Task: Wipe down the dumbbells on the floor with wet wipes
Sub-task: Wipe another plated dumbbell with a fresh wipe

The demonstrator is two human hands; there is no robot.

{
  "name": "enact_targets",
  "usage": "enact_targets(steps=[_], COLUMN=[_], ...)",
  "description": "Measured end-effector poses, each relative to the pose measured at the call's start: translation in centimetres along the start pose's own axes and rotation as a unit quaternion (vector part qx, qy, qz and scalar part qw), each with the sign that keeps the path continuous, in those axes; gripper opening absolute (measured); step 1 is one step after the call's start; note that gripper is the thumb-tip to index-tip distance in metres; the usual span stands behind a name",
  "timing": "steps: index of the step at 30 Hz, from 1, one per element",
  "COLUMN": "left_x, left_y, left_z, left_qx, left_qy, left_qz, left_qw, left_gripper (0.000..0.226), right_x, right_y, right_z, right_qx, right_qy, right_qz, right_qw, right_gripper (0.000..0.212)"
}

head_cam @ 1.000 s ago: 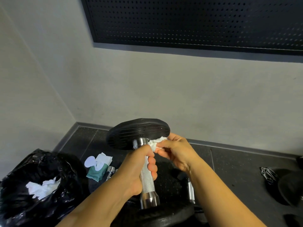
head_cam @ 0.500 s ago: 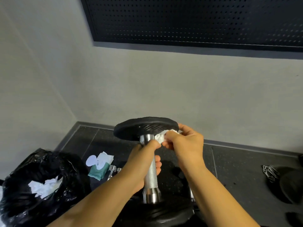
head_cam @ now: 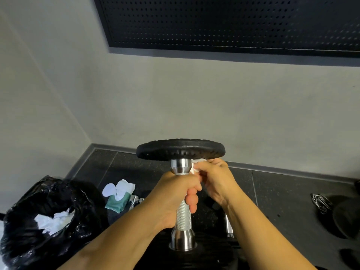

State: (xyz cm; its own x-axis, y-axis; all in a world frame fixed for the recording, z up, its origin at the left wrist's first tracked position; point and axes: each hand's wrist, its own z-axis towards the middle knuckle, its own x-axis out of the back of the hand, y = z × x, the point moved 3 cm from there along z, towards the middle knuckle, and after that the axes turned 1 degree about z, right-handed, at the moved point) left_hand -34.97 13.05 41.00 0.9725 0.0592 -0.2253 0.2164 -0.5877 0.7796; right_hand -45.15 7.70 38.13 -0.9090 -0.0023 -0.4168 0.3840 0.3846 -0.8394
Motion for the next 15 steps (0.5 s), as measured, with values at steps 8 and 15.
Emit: enact_targets(steps=[8,15], left_x=[0.3,0.2], left_y=[-0.5,-1.1], left_z=[0.5,0.9], left_qx=[0.094,0.05], left_qy=[-0.021,0.042], left_qz=[-0.106,0.027], left_qw=[0.99,0.997], left_gripper=[0.028,0.009], right_x=[0.2,-0.7], right_y=[-1.6,-3.9], right_z=[-1.0,-2.2], right_qx=[0.075,0.181], right_qy=[0.096,0.18], right_qz=[-0.077,-0.278], right_qw=[0.99,0.926], right_gripper=[0.024,0.017])
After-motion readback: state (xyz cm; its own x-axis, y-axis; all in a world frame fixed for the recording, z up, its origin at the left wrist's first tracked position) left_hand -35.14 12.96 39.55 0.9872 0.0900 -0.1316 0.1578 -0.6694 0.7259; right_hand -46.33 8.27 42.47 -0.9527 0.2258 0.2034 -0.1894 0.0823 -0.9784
